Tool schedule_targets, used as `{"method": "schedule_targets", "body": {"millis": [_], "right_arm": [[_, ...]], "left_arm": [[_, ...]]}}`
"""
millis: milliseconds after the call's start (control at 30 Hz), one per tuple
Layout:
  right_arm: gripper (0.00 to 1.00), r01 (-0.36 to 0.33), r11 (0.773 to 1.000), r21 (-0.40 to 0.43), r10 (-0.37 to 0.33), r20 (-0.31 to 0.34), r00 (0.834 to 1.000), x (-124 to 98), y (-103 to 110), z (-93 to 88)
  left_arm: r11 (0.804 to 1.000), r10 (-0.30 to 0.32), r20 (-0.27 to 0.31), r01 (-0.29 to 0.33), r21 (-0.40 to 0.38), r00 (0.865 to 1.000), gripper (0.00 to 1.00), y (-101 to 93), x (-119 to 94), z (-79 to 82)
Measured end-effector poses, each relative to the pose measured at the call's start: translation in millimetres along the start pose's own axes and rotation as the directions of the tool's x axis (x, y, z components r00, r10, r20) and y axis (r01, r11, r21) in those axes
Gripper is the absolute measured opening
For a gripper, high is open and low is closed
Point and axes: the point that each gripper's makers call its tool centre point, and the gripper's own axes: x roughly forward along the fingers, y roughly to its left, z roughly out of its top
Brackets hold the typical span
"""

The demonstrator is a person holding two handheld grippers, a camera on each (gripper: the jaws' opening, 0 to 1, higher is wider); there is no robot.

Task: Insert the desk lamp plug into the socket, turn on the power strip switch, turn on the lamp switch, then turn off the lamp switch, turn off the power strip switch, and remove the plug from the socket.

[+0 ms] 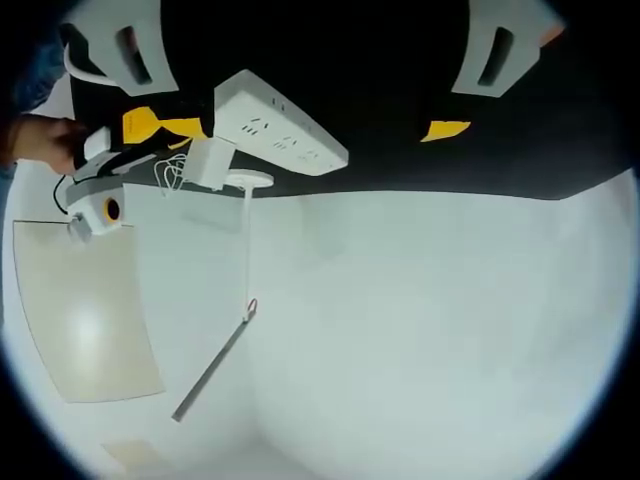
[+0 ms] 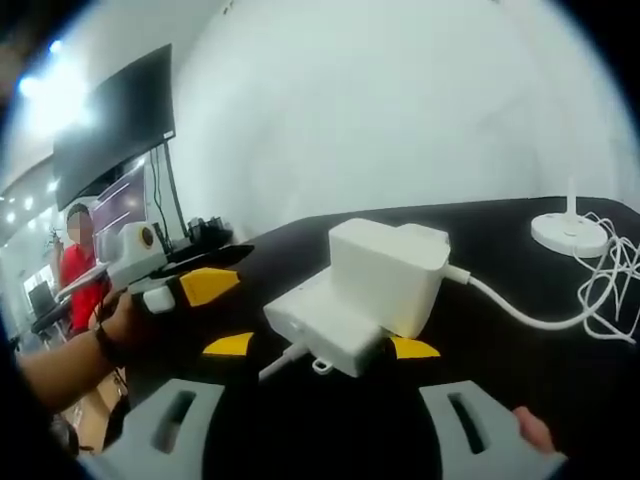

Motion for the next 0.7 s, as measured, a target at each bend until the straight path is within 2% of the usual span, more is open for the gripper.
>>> {"method": "schedule_targets", "body": {"millis": [300,700], "right_arm": [[0.51,0.005,1.0,-0.007,-0.005,0.002,1.0,0.1,-1.5,0.2],[0.49,0.02,1.0,-0.009,-0.019,0.013,1.0,0.2,-3.0,0.7]], "left_arm": [[1.0,0.002,0.0,-0.002,-0.001,1.0,0.78,9.3,1.0,0.2],[1.0,0.005,0.018,-0.005,-0.006,1.0,0.78,4.2,-3.6,0.6]]}}
